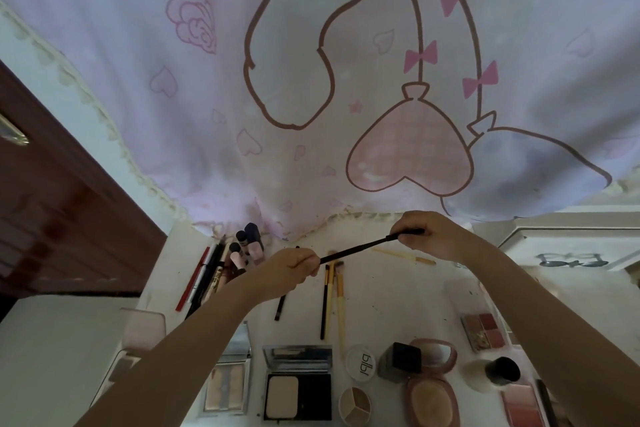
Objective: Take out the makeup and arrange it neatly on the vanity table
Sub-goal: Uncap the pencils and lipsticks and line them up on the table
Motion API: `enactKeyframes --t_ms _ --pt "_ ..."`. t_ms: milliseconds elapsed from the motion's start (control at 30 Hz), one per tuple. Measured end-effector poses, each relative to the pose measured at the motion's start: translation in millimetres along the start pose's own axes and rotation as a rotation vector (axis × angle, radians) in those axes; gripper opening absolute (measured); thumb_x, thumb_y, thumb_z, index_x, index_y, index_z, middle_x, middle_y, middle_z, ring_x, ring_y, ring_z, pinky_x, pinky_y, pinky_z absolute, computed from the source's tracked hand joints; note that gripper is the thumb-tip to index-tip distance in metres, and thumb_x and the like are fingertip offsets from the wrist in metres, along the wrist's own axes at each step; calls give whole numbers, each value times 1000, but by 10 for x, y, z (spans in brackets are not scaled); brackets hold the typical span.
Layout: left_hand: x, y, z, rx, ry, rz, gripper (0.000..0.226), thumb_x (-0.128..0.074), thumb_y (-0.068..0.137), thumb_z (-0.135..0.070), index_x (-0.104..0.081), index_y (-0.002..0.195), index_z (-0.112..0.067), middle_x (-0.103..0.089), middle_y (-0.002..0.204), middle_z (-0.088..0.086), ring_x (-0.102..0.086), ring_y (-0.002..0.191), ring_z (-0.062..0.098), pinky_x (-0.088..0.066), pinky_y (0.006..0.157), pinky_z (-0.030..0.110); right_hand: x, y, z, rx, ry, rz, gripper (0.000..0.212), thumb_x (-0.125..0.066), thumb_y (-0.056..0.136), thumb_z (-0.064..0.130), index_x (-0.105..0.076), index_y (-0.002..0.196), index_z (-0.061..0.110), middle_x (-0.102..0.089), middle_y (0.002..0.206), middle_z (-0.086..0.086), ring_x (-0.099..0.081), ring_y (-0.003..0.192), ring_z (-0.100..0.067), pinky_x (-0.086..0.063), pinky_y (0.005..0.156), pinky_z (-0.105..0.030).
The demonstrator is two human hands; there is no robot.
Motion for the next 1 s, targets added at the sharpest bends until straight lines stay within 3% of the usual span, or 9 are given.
enactKeyframes --t_ms 100,200,333,433,567,667,767,867,1000 --pt "-76 -11 -58 -11 124 40 31 -37 98 -23 -52 70 -25 -41 58 -9 -37 47 -1 -33 48 9 -129 29 82 35 -52 62 18 -55 89 8 -68 99 12 -50 75 16 -47 70 1 -37 66 -4" --pt "-135 -2 -114 -40 260 39 21 -43 96 -24 -62 94 -16 -49 67 -10 -48 61 2 -37 55 3 -289 83 176 73 -109 135 21 -54 89 9 -67 104 13 -48 77 17 -47 72 2 -37 69 -7" --pt "-227 12 -109 -79 349 10 32 -47 95 -23 -51 127 -22 -54 75 -8 -48 64 3 -37 59 1 -433 153 218 87 -115 186 23 -55 88 7 -66 108 11 -49 81 13 -48 75 0 -39 73 -14" --pt "-285 28 29 -53 438 5 28 -45 95 -23 -56 120 -17 -65 92 8 -56 73 15 -38 60 6 -500 201 172 63 -61 204 31 -59 85 7 -60 115 14 -54 90 9 -55 84 -7 -47 83 -21" --pt "-265 12 442 141 310 -49 23 -46 94 -17 -60 110 -10 -64 90 9 -56 68 11 -49 73 26 -487 239 -105 -39 104 127 36 -60 86 10 -55 121 18 -56 103 7 -56 93 -8 -46 84 -18" --pt "-187 -13 818 307 322 -118 22 -44 93 -14 -59 107 -4 -64 105 18 -62 93 31 -51 81 36 -459 243 -443 -134 22 20 30 -57 88 12 -57 119 12 -59 110 -4 -57 92 -15 -42 80 -18" --pt "-164 -19 1077 422 489 -140 24 -42 94 -18 -56 108 -4 -61 113 15 -60 102 28 -47 85 32 -492 211 -778 -225 -85 -36 24 -54 89 11 -62 111 6 -62 109 -11 -59 94 -21 -36 76 -14" --pt "-212 -2 1213 481 626 -150 28 -38 96 -20 -52 116 -7 -55 123 10 -54 113 22 -42 92 28 -527 148 -1039 -317 -160 -68 22 -51 90 11 -65 106 4 -64 108 -13 -58 98 -25 -36 81 -20" --pt "-283 70 1261 506 735 -131 26 -36 94 -12 -52 114 -7 -56 121 9 -55 111 23 -45 92 29 -546 -20 -1246 -397 -171 -197 20 -53 87 7 -66 101 1 -64 103 -18 -60 95 -31 -41 87 -29"
Point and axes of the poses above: each hand's wrist, its own y-axis towards the middle knuckle, its own x-axis out of the back of the hand, z = x × y, the point moved 10 cm from there along y, towards the middle knuckle
